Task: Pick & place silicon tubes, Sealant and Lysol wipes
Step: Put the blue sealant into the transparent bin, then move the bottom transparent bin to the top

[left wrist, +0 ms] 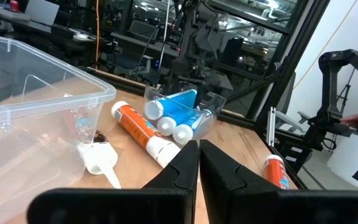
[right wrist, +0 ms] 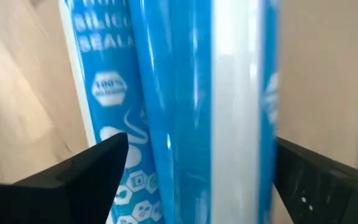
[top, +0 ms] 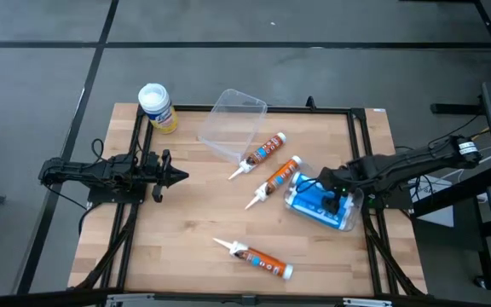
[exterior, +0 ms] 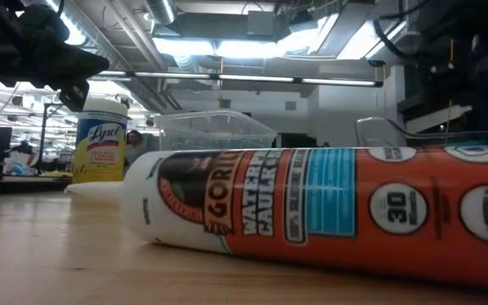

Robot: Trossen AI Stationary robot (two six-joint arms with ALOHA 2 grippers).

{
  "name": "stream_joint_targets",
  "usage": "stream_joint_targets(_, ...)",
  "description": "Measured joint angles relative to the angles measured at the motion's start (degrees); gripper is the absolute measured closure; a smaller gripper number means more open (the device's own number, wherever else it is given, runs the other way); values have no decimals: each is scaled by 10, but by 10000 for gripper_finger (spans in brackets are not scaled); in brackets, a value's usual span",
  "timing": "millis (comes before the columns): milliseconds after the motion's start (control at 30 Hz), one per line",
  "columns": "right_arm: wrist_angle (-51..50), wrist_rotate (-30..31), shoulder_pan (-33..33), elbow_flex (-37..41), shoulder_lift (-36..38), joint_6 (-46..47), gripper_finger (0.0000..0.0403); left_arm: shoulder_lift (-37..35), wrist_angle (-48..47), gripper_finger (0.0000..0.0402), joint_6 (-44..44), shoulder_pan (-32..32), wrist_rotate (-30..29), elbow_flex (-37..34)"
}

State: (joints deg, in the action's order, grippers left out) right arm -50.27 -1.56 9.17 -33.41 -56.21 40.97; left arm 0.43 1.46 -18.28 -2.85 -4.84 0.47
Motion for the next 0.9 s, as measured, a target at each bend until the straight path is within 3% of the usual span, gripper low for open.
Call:
stream_joint_targets(333, -80, 60, -1, -95, 1, -22, 35, 0, 0, 389, 0, 0, 0, 0)
stream_joint_targets(567, -75, -9, -1, -141, -21, -9, 53, 0, 0, 393, 0, 0, 0, 0)
stream_joint_targets(733, -68, -15, -1, -170, -65, -92, 146, 0, 0, 391, 0, 0, 0, 0)
stream_joint_targets(900, -61, -10, -18, -182, -111, -206, 297, 0, 0, 390, 0, 0, 0, 0)
